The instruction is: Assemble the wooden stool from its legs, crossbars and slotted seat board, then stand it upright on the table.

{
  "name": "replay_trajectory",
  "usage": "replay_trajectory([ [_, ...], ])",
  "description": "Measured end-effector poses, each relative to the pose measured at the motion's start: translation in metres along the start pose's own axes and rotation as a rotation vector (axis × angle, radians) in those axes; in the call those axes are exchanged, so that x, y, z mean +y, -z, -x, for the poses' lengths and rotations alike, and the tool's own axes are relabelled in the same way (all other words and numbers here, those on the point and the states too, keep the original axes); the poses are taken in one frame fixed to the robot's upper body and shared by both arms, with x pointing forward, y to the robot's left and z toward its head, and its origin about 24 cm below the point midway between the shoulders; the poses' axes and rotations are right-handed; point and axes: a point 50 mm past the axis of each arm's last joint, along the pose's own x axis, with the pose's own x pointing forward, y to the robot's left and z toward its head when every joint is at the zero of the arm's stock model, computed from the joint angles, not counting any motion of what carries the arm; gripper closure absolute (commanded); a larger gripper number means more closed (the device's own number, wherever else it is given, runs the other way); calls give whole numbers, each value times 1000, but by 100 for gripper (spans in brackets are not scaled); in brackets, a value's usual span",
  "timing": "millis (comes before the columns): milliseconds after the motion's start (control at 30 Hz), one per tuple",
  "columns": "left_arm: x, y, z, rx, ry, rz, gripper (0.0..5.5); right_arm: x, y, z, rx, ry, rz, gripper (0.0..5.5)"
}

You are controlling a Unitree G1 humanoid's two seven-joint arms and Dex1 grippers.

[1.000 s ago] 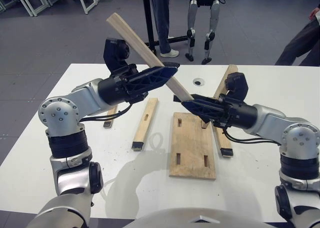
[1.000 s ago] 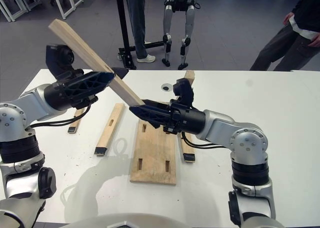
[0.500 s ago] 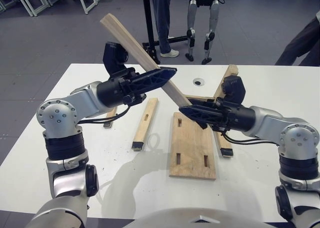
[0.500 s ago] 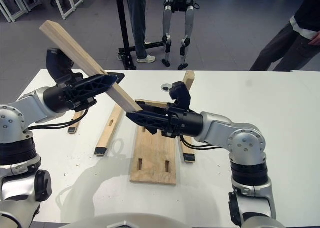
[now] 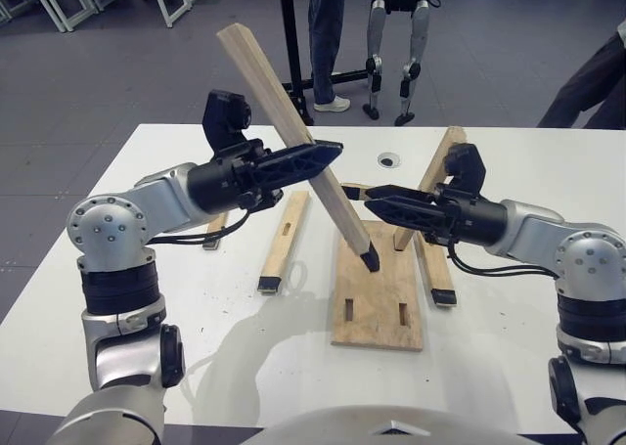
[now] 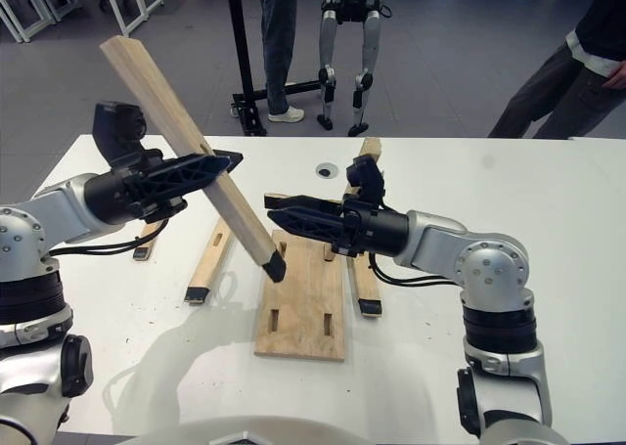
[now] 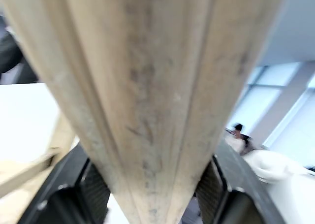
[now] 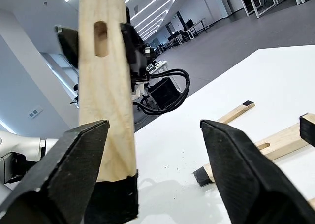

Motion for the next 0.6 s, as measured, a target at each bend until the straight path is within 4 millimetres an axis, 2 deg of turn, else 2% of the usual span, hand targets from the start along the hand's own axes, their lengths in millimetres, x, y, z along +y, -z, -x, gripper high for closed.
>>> replay_trajectory([
  [100,10,2,4,-40,-58,-3,347,3,2,3,15,-2,8,88],
  [167,14,0,7,-67,-86,-20,347,7,10,10,70,33,33,78],
  [333,14,-9,16,-149,-159,-111,347,-15,68,42,423,622,264,78],
  [400,9,-7,22,-169,-174,-133,347,-14,87,50,527,769,379,78],
  [600,0,-12,26,-214,-188,-165,347,5,110,46,603,757,440,78],
])
